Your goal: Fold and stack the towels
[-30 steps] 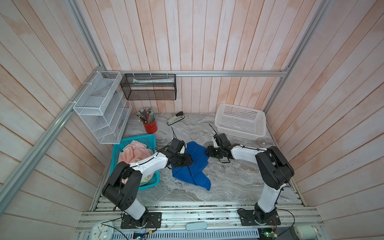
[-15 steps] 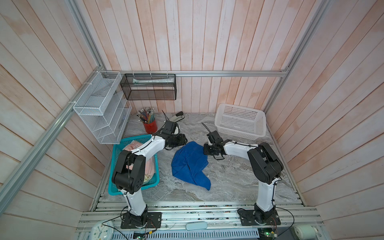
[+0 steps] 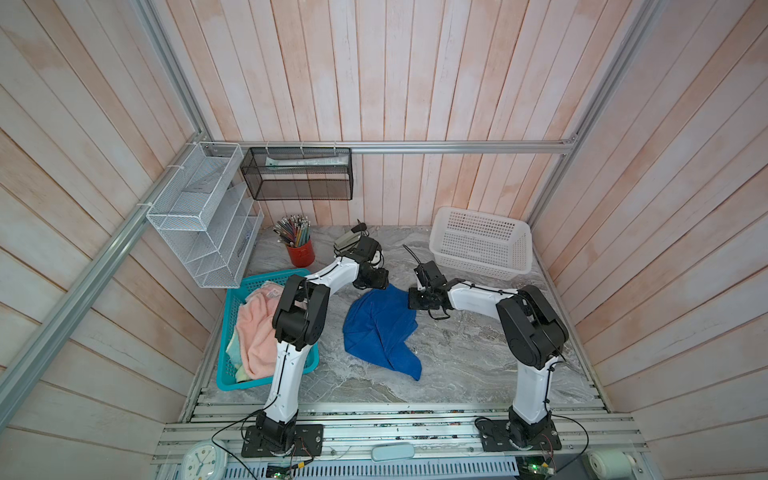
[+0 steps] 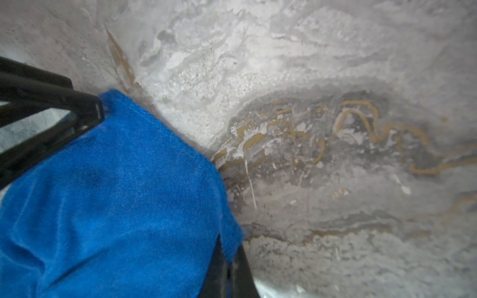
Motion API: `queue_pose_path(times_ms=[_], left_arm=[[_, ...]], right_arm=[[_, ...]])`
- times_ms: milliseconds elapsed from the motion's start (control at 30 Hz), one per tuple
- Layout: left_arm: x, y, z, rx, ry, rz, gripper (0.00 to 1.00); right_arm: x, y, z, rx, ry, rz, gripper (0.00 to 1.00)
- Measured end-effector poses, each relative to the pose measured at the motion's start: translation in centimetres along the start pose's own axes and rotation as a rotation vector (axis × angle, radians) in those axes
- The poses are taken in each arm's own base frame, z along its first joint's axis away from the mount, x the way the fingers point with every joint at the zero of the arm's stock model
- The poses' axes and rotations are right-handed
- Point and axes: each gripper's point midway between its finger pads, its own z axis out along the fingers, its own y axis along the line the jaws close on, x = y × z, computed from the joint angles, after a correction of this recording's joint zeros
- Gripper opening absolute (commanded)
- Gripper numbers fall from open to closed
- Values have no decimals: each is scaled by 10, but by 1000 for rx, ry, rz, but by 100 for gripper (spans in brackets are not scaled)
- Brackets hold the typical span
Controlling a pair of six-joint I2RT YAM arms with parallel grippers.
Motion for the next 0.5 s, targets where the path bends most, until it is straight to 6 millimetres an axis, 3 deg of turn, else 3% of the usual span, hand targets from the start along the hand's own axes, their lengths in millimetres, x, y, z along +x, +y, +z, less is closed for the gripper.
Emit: queue_pose_path(times_ms=[133,167,267,367,467,500], left_arm=[[1,-7,3,-5,21,28,9],[3,-6,3,-8,27,31,2],[4,-3,-1,-24,34,40,0],[-4,-2,-23,-54,11,48,0],[-30,-10,-75,-76,-90,66,0],[-43,-16,-104,-82,-152,75,0]], right_arm=[[2,-3,-1,17,8,-26,0],[2,-4,-2,23,8,-35,0],[-4,-5,-12,46,6,-77,0],[-36,8,-35,48,-56,-129,0],[-81,30,-84,25,-184,-182,0],[-96,38,-106,10,-240,-198,0]])
